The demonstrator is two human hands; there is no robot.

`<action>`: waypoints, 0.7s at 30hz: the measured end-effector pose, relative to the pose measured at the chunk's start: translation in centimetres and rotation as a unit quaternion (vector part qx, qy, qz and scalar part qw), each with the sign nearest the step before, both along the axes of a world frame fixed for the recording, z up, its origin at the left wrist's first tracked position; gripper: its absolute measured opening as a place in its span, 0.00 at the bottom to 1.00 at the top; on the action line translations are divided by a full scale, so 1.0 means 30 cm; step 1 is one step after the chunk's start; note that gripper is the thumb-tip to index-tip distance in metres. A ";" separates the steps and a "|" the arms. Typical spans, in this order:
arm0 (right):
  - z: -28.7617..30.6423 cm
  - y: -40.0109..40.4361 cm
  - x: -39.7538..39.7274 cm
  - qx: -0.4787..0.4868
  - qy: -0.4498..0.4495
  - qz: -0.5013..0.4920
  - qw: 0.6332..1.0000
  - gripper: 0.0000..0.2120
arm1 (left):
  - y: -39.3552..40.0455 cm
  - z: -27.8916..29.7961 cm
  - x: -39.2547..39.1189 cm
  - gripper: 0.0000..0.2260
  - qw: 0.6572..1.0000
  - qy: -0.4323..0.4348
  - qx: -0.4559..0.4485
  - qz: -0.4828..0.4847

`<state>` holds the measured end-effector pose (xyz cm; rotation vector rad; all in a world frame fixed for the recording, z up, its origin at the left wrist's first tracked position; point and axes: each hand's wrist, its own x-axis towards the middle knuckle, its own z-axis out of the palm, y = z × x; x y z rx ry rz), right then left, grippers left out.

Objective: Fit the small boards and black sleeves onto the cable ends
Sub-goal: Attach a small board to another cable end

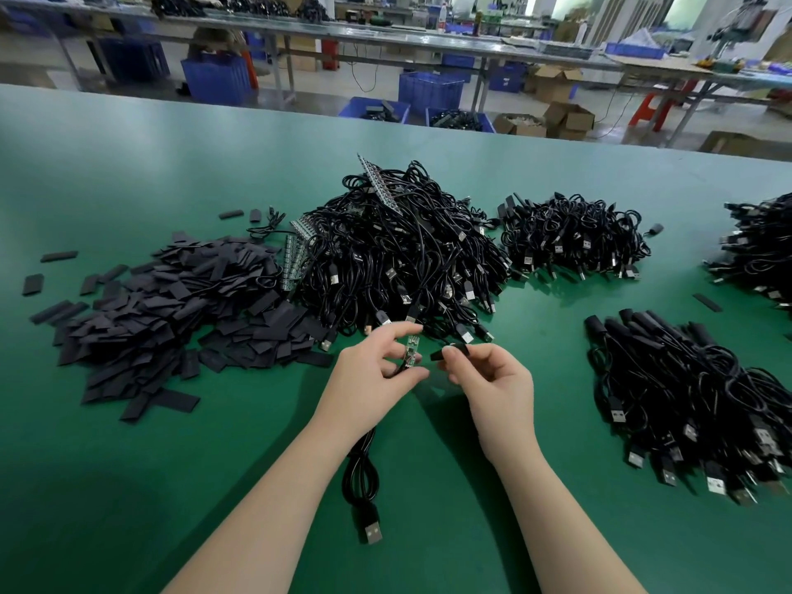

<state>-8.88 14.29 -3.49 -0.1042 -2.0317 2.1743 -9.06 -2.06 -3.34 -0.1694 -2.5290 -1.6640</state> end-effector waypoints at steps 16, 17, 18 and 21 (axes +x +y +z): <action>-0.005 0.006 -0.008 -0.073 -0.014 -0.008 0.997 0.09 | -0.019 0.012 0.006 0.12 0.993 0.003 -0.114 -0.015; -0.006 0.006 -0.008 -0.070 -0.016 -0.007 0.997 0.08 | -0.021 0.012 0.003 0.12 0.992 0.007 -0.121 -0.020; -0.008 0.006 -0.009 -0.069 -0.016 -0.005 0.997 0.07 | -0.022 0.010 0.001 0.12 0.992 0.011 -0.126 -0.024; -0.010 0.004 -0.008 -0.068 -0.012 -0.005 0.998 0.05 | -0.019 0.006 0.000 0.12 0.990 0.016 -0.133 -0.038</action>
